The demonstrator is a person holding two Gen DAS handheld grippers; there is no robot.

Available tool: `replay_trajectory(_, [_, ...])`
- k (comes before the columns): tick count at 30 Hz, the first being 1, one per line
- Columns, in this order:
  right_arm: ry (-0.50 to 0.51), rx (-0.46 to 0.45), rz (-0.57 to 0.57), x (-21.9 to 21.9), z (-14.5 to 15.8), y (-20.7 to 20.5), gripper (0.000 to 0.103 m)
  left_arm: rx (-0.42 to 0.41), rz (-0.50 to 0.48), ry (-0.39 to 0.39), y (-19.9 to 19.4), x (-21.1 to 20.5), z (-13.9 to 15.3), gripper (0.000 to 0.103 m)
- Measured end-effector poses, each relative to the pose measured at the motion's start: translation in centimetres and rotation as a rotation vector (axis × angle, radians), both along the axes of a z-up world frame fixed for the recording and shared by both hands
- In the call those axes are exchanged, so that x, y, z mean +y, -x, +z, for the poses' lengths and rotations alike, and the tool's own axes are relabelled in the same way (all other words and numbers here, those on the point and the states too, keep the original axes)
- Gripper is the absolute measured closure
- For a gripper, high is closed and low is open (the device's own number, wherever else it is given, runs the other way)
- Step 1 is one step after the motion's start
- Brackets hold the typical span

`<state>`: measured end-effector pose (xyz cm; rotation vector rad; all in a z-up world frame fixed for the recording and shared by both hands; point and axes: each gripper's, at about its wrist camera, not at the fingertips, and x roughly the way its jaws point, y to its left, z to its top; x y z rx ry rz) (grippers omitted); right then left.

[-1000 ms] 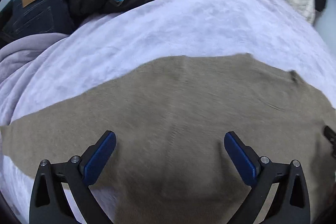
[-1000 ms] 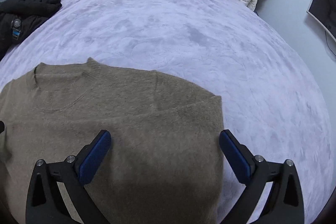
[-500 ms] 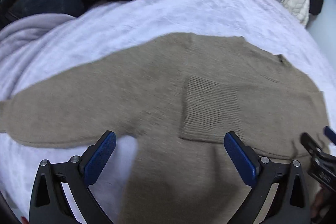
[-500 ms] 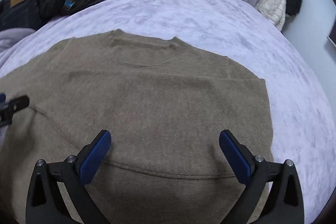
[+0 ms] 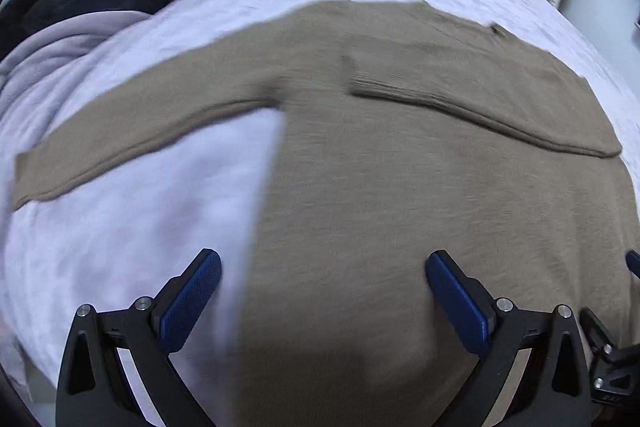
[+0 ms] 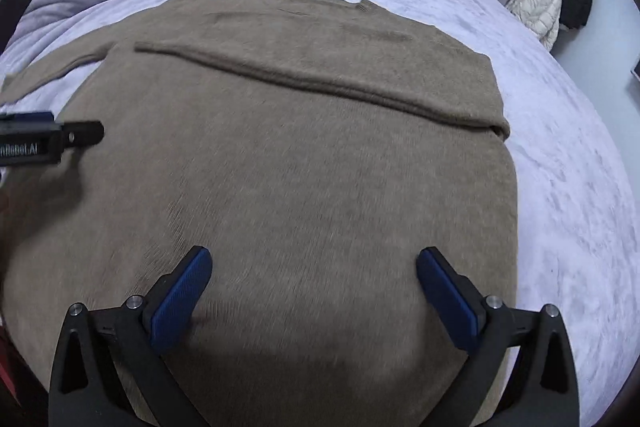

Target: Fold small clothes

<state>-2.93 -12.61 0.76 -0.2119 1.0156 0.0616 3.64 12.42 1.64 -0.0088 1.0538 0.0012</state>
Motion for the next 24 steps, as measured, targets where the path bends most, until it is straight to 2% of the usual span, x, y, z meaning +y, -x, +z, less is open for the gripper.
replay_trajectory(2, [0.008,-0.014,0.032,0.1,0.2,1.6,0.001,-0.047,0.095,0.031,-0.1,4.7,0.7,0.0])
replay_trajectory(4, [-0.007,-0.001,0.036,-0.1,0.4,1.6,0.001,-0.059,0.247,0.093,-1.2,11.0,0.6,0.0])
replay_trajectory(6, [-0.036,0.027,0.015,-0.5,0.5,1.0,0.001,-0.088,0.418,0.201,-1.9,17.8,-0.2,0.0])
replay_trajectory(9, [-0.025,0.035,-0.014,0.0,0.3,0.1,0.001,-0.11,0.63,0.292,-2.5,26.4,-2.5,0.0])
replay_trajectory(11, [-0.005,0.035,-0.022,0.7,0.2,-0.4,0.001,-0.152,0.654,0.46,-2.6,30.2,-3.7,0.0])
replay_trajectory(12, [0.005,0.039,-0.024,1.1,0.3,-0.6,0.001,-0.186,0.666,0.519,-2.4,31.4,-3.8,0.0])
replay_trajectory(14, [0.021,0.047,-0.022,1.7,0.5,-0.9,0.001,-0.233,0.679,0.583,-3.0,33.4,-3.7,0.0])
replay_trajectory(18, [0.06,0.058,0.003,3.4,1.2,-2.0,0.001,-0.265,0.709,0.667,-4.5,35.5,-4.0,0.002])
replay_trajectory(19, [0.067,0.057,0.012,3.8,1.4,-2.4,0.001,-0.285,0.702,0.668,-4.8,35.7,-4.0,0.028])
replay_trajectory(20, [0.076,0.052,0.023,4.3,1.8,-2.8,0.001,-0.297,0.678,0.681,-4.7,35.8,-4.0,0.07])
replay_trajectory(21, [0.085,0.042,0.032,4.9,2.2,-3.3,0.001,-0.288,0.658,0.736,-4.6,36.0,-4.8,0.085])
replay_trajectory(22, [0.086,0.032,0.039,5.4,2.7,-3.7,0.001,-0.282,0.658,0.806,-4.5,36.5,-5.7,0.09])
replay_trajectory(24, [0.064,0.013,0.054,6.2,4.0,-5.2,0.001,-0.319,0.67,0.942,-3.2,37.6,-7.7,0.09])
